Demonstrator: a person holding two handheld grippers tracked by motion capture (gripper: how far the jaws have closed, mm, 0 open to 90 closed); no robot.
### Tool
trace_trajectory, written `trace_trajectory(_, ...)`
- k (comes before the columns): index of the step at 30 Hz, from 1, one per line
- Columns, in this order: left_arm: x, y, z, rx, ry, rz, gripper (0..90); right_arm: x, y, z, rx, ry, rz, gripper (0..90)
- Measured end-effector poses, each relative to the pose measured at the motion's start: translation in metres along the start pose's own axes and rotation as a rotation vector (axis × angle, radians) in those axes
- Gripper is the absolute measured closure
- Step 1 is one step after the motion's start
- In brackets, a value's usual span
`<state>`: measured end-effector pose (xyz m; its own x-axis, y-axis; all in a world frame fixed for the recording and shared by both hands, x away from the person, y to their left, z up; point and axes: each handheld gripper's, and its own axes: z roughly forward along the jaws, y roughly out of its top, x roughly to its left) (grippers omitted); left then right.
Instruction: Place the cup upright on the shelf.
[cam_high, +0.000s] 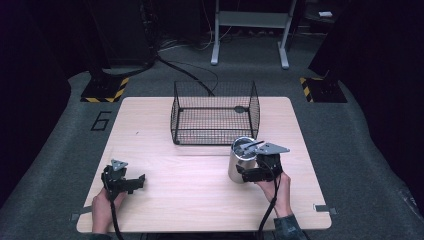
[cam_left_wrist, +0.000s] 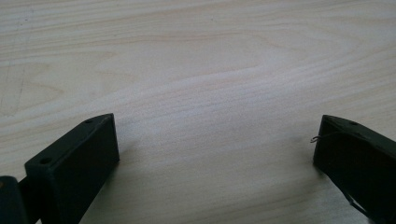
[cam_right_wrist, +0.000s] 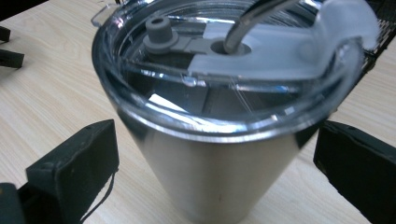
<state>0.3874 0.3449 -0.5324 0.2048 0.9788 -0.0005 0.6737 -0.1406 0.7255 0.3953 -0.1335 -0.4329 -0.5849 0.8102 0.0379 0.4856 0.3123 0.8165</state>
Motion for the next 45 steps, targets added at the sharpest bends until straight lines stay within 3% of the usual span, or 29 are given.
trace_trajectory(21,0.000,0.000,0.000,0.000,0.000,0.000,0.0,0.003,0.012,0.016,-0.066,-0.022,0.007,0.0)
trace_trajectory(45,0.000,0.000,0.000,0.000,0.000,-0.001,0.0,0.005,0.013,0.026,-0.074,-0.048,0.028,2.5)
